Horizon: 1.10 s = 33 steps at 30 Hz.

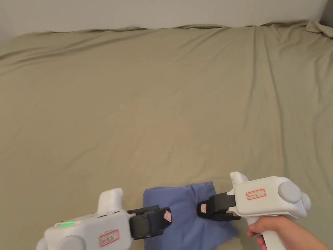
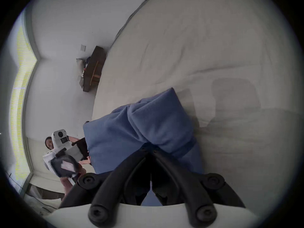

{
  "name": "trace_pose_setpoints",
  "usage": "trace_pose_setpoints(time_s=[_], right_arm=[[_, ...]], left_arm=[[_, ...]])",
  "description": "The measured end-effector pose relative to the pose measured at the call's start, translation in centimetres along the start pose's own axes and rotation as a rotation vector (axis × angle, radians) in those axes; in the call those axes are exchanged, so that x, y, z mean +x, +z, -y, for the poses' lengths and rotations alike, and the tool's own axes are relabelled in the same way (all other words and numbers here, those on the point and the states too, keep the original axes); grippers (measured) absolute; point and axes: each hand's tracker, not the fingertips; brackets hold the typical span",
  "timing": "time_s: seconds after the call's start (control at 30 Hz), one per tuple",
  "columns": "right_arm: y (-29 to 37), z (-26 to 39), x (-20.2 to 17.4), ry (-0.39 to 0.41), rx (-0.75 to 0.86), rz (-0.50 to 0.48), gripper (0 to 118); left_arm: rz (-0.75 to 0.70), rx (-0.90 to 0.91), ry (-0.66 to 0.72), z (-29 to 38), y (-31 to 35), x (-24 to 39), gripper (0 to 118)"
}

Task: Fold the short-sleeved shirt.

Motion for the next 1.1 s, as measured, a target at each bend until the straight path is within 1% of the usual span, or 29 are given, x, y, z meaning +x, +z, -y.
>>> trace_pose_setpoints(time_s=[0.1, 0.13, 0.17, 0.2, 0.23, 0.27, 0.3, 0.33, 0.37, 0.4, 0.43, 0.47, 0.53, 0.57, 0.63, 0.7, 0.73, 0.8, 0.83, 0.87, 0.9, 0.93, 0.97, 1.0, 1.03, 1.07, 1.1], right_arm=[[0.1, 0.1, 0.1, -0.009, 0.008, -0.013, 3], [0.1, 0.2, 0.1, -0.01, 0.011, -0.017, 3], [0.2, 0.3, 0.1, -0.013, 0.015, -0.021, 3], [0.3, 0.4, 0.0, -0.021, 0.022, -0.022, 3], [0.5, 0.5, -0.1, -0.031, 0.033, -0.029, 3], [0.7, 0.7, -0.3, -0.051, 0.048, -0.041, 3], [0.9, 0.9, -1.0, -0.08, 0.068, -0.027, 3], [1.1, 1.1, -1.8, -0.061, 0.085, -0.037, 3], [1.8, 1.4, -3.0, -0.007, 0.126, -0.073, 3], [2.9, 1.7, -4.3, 0.04, 0.173, -0.123, 3], [4.1, 2.1, -5.4, 0.081, 0.225, -0.174, 3], [5.7, 2.4, -6.8, 0.124, 0.27, -0.221, 3], [9.2, 3.1, -8.7, 0.206, 0.33, -0.273, 3], [11.1, 3.4, -9.5, 0.238, 0.354, -0.274, 3], [14.7, 4.0, -10.5, 0.286, 0.391, -0.25, 3], [17.6, 4.9, -10.6, 0.307, 0.443, -0.189, 3], [18.9, 5.3, -10.4, 0.302, 0.468, -0.168, 3], [20.9, 6.3, -9.6, 0.28, 0.496, -0.158, 3], [21.6, 6.8, -9.2, 0.267, 0.519, -0.167, 3], [22.3, 7.4, -8.6, 0.244, 0.536, -0.182, 3], [22.6, 7.9, -8.2, 0.214, 0.559, -0.178, 3], [22.9, 8.3, -8.0, 0.189, 0.592, -0.154, 3], [23.0, 8.7, -7.8, 0.158, 0.618, -0.138, 3], [23.0, 8.8, -7.5, 0.128, 0.631, -0.144, 3], [22.9, 8.9, -7.2, 0.098, 0.635, -0.158, 3], [22.8, 8.8, -7.1, 0.083, 0.636, -0.16, 3], [22.5, 8.7, -7.1, 0.088, 0.627, -0.155, 3]], left_arm=[[-0.097, -0.08, -0.063, -0.5, -3.9, 1.0, 118], [-0.105, -0.089, -0.069, 0.1, -3.5, 1.1, 114], [-0.063, -0.058, -0.046, 0.3, -3.4, 1.0, 89], [0.013, -0.011, 0.034, 0.3, -3.3, 1.0, 56], [-0.027, 0.003, 0.08, 0.4, -3.0, 1.0, 52], [-0.005, -0.008, 0.04, 0.5, -1.8, 1.3, 49], [-0.005, -0.016, -0.007, 0.6, -1.5, 1.6, 48], [-0.004, -0.015, -0.002, 0.6, -1.0, 1.4, 47], [0.036, -0.024, 0.054, 0.3, -0.3, 0.7, 47], [0.11, -0.029, 0.121, -0.1, 1.2, -0.2, 47], [0.166, -0.018, 0.158, -0.4, 2.6, -1.0, 47], [0.172, -0.018, 0.155, -0.8, 4.4, -2.0, 47], [0.116, -0.019, 0.096, -2.3, 9.0, -4.1, 47], [0.079, -0.027, 0.069, -2.8, 11.4, -5.6, 47], [0.019, -0.045, 0.062, -3.3, 16.1, -9.3, 47], [-0.1, -0.094, 0.041, -4.4, 20.1, -13.1, 47], [-0.154, -0.121, 0.059, -4.4, 22.1, -15.3, 47], [-0.226, -0.156, 0.083, -4.8, 25.6, -18.7, 47], [-0.219, -0.173, 0.104, -4.6, 27.0, -20.7, 47], [-0.157, -0.199, 0.1, -4.4, 28.7, -23.2, 47], [-0.161, -0.192, 0.095, -4.1, 30.3, -25.3, 47], [-0.193, -0.208, 0.117, -4.2, 31.2, -26.5, 47], [-0.284, -0.219, 0.169, -4.0, 32.2, -28.1, 47], [-0.37, -0.223, 0.22, -3.7, 32.9, -29.5, 47], [-0.422, -0.216, 0.248, -3.2, 33.5, -30.8, 47], [-0.453, -0.216, 0.272, -3.2, 33.3, -31.5, 47], [-0.462, -0.218, 0.301, -2.7, 33.2, -32.3, 47]])
